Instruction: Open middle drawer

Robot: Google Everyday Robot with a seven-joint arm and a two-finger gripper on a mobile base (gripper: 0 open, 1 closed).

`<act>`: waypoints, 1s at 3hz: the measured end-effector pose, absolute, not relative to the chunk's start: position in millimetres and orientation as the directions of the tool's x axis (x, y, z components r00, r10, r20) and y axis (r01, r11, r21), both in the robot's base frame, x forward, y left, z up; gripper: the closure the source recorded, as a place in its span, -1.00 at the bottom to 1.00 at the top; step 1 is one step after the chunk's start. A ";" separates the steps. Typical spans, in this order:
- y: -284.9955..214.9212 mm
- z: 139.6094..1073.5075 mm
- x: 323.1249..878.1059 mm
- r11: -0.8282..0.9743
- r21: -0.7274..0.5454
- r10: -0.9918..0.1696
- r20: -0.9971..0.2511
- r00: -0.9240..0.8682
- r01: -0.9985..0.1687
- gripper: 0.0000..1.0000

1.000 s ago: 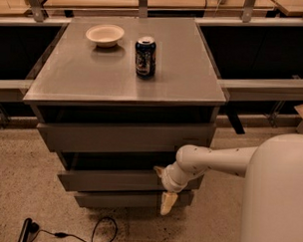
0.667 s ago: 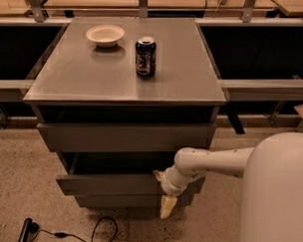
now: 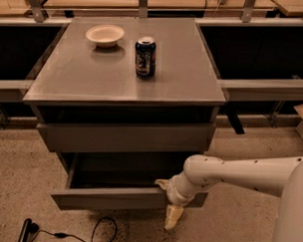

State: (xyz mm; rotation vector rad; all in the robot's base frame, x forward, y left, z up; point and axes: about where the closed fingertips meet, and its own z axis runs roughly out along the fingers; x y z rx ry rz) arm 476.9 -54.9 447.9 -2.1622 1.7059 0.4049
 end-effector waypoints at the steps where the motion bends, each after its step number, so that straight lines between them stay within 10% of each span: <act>1: -59.5 459.7 451.3 -0.207 -0.078 -0.856 -0.468 0.219 -0.975 -0.78; 2: -61.1 479.4 449.0 -0.176 -0.083 -0.850 -0.490 0.194 -0.981 -0.74; 3: -59.1 502.3 479.0 -0.129 -0.106 -0.845 -0.508 0.165 -0.986 -0.22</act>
Offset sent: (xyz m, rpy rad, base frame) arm -0.0249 -0.0097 0.0615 0.0912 0.0160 -0.0746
